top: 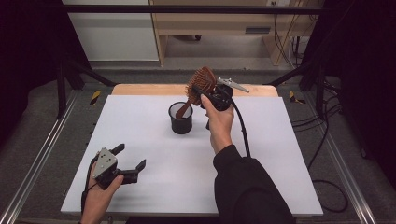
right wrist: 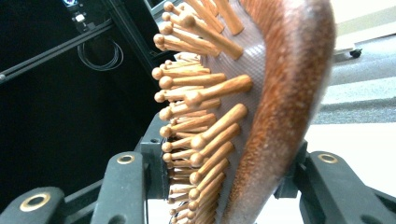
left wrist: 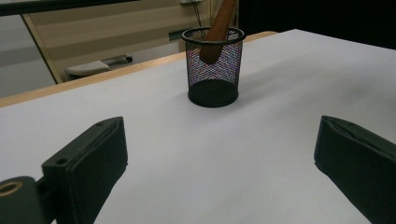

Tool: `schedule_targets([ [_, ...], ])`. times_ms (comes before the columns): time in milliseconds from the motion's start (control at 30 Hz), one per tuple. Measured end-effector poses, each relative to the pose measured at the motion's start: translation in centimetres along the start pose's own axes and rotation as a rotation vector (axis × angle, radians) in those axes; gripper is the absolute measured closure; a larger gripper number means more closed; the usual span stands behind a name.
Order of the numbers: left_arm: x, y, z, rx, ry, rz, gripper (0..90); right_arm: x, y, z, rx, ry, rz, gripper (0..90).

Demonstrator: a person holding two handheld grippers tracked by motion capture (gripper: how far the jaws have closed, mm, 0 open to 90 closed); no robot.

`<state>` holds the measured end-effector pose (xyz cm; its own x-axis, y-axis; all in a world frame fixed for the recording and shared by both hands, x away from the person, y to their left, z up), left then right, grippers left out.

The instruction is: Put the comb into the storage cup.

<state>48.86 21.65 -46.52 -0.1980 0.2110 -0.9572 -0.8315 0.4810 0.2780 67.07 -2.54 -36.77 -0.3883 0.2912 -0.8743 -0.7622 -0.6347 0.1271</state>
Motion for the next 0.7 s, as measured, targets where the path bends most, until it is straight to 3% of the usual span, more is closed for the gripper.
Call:
schedule_targets([
  [700, -0.03, 0.02, 0.04, -0.001, 0.002, -0.002, 2.6, 0.67, -0.63, -0.21, 0.012, 0.007, 0.019, 50.9],
])
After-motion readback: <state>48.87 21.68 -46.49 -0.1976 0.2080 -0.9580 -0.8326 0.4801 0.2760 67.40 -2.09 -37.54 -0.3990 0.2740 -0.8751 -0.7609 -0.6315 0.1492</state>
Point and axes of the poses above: each handheld gripper's, and its own axes: y roughly backward along the jaws, x roughly out of its underside, z roughly to its left, the point moved 9 cm from there along -y, roughly forward along the jaws, and after that the axes turned 4 degrees about -x, right-handed, at the moved point
